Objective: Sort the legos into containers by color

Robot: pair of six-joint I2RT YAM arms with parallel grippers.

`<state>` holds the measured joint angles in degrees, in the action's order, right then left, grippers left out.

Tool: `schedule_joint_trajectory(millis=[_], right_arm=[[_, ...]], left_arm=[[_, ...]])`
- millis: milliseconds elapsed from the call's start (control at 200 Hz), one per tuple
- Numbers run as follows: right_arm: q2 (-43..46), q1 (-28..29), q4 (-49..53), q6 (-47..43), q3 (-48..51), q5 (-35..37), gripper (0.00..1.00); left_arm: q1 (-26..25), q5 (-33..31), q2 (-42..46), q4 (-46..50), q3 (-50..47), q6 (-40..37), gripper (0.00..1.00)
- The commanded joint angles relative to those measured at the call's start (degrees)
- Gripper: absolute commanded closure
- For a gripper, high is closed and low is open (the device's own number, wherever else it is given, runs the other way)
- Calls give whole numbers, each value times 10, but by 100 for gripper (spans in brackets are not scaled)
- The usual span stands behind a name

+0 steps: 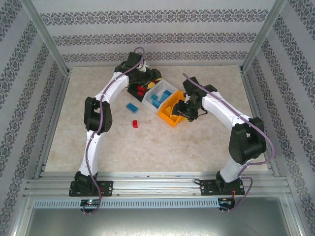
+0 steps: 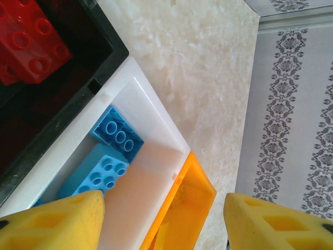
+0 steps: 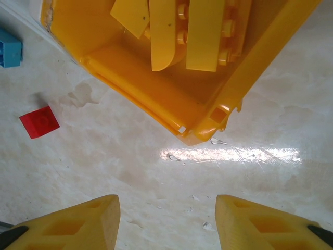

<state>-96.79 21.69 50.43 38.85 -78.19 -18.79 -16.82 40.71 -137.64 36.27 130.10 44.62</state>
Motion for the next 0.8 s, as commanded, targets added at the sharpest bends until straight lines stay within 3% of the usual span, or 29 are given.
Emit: schedule_joint_trajectory(millis=[0, 185, 360, 570, 794], right_arm=[[-8, 15, -6, -3, -8, -4, 47], [-57, 58, -4, -5, -62, -1, 43], [-124, 113, 11, -3, -144, 9, 39], [-248, 179, 61, -16, -309, 24, 36], [-385, 214, 135, -26, -486, 23, 35]], left_arm=[[1, -23, 30, 80, 8, -55, 36], [17, -84, 125, 133, -77, -127, 34], [69, -108, 270, 91, -291, -137, 34], [146, -118, 434, 87, -496, -172, 33], [198, -125, 540, 128, -594, -229, 32]])
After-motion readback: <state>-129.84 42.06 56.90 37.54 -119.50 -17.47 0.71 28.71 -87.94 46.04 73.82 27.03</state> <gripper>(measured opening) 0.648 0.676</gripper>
